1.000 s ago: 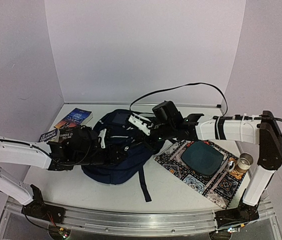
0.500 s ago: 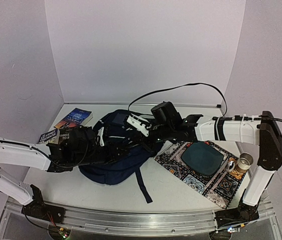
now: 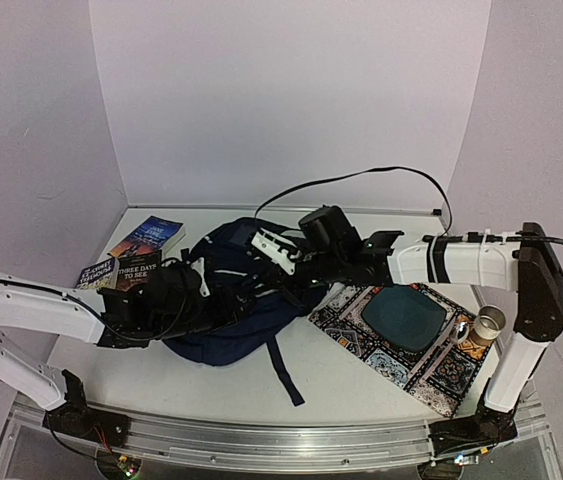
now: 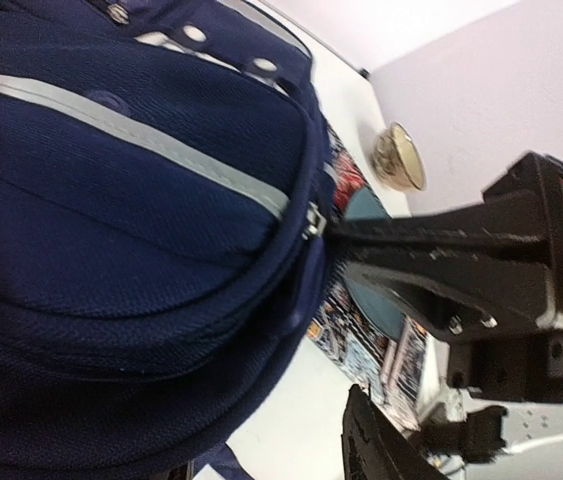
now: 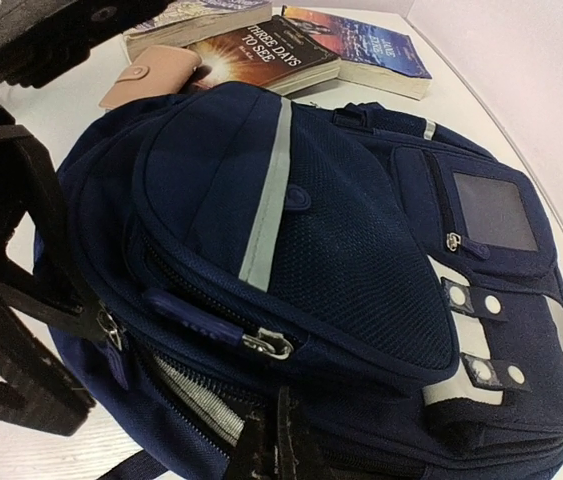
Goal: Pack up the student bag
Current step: Pick up the second largest pocket of the student bag.
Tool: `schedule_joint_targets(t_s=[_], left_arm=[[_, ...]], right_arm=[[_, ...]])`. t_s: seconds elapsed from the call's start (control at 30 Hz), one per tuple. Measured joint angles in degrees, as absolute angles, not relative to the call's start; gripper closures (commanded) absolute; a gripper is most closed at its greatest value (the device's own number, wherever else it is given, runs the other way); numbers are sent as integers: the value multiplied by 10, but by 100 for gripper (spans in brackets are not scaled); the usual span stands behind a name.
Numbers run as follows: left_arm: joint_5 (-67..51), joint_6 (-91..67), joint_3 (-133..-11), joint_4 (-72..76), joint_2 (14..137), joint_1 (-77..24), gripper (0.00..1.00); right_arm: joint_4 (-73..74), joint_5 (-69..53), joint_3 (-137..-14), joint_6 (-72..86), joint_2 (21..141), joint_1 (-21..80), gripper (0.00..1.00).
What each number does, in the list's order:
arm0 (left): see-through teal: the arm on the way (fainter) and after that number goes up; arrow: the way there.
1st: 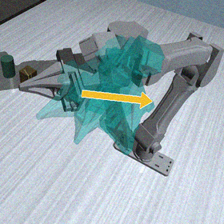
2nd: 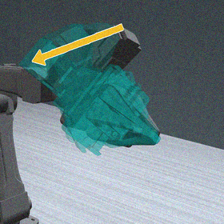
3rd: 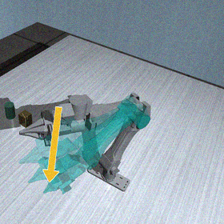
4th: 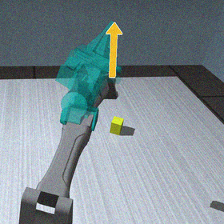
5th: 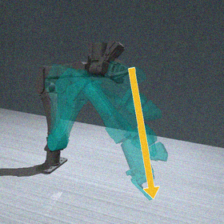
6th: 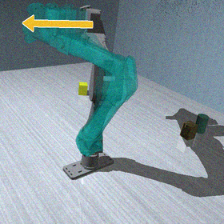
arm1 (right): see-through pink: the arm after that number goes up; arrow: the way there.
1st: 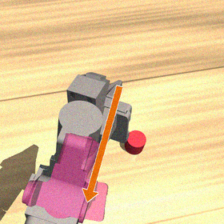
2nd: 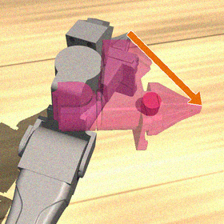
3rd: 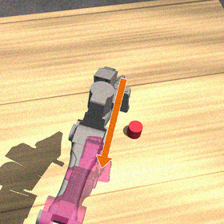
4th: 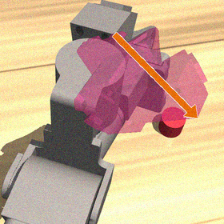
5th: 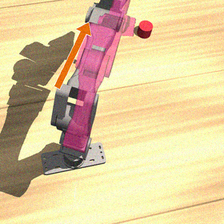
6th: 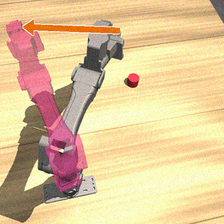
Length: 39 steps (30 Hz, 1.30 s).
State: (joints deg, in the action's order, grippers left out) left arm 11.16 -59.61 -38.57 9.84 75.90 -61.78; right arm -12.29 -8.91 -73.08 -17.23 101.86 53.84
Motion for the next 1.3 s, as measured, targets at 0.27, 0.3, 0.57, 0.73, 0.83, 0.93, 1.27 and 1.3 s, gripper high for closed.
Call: schedule_joint_targets(t_s=[0.27, 0.3, 0.57, 0.73, 0.83, 0.93, 1.27, 1.3], left_arm=[[207, -576, -420, 49, 813, -622, 65], [217, -575, -420, 47, 821, -622, 68], [281, -563, -423, 27, 864, -622, 100], [287, -549, -420, 24, 850, -622, 100], [287, -544, -403, 20, 813, -622, 100], [283, -542, -382, 12, 759, -622, 100], [228, -532, -336, -16, 646, -616, 93], [224, -526, -336, -18, 645, -616, 92]], right_arm=[[-122, -77, -731, -152, 1019, 548, 100], [-122, -77, -731, -151, 1019, 549, 100], [-123, -84, -731, -144, 1021, 560, 100], [-131, -80, -731, -152, 1021, 558, 100], [-138, -87, -731, -158, 1021, 552, 100], [-154, -109, -731, -165, 1021, 545, 100], [-184, -189, -731, -174, 1021, 523, 100], [-183, -194, -731, -174, 1021, 519, 100]])
